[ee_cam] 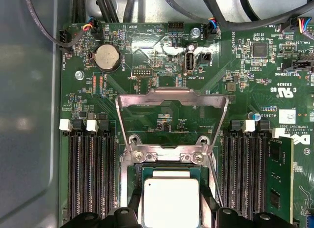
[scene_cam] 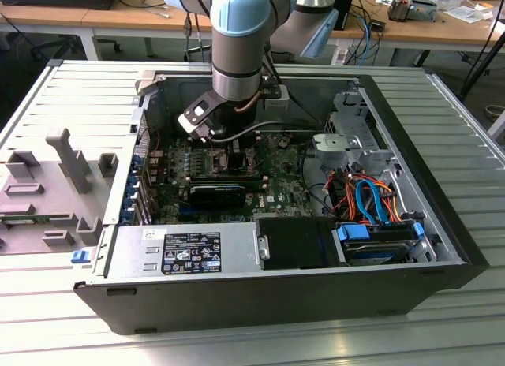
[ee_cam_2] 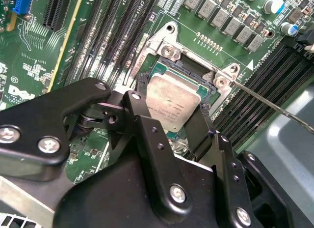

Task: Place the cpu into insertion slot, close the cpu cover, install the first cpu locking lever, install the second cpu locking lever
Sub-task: 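Place the cpu into insertion slot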

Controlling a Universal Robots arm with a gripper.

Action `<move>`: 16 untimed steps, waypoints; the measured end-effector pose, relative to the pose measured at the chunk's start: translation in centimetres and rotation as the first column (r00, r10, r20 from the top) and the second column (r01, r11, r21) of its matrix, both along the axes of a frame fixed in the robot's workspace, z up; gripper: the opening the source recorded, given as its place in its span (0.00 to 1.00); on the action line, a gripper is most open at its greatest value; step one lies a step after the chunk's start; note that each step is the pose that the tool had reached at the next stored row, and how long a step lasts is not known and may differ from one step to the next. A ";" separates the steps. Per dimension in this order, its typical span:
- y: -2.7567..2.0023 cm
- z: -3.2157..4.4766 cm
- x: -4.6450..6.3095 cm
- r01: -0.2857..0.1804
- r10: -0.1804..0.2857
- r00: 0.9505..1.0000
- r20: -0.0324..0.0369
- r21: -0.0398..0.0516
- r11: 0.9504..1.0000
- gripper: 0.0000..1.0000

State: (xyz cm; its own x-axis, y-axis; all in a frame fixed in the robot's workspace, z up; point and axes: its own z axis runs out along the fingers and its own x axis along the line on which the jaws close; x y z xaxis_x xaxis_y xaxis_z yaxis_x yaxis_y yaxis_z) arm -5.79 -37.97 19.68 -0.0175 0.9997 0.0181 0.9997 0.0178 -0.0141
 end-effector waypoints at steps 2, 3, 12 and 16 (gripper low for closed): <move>0.00 0.00 0.0 0.000 0.000 1.000 0.000 0.000 1.000 0.55; 0.02 -0.04 0.0 0.000 0.000 1.000 0.001 0.001 1.000 0.55; 0.00 0.00 0.0 0.000 0.000 1.000 0.000 0.000 1.000 0.62; 0.00 0.39 0.0 0.000 0.000 1.000 0.000 0.001 1.000 0.62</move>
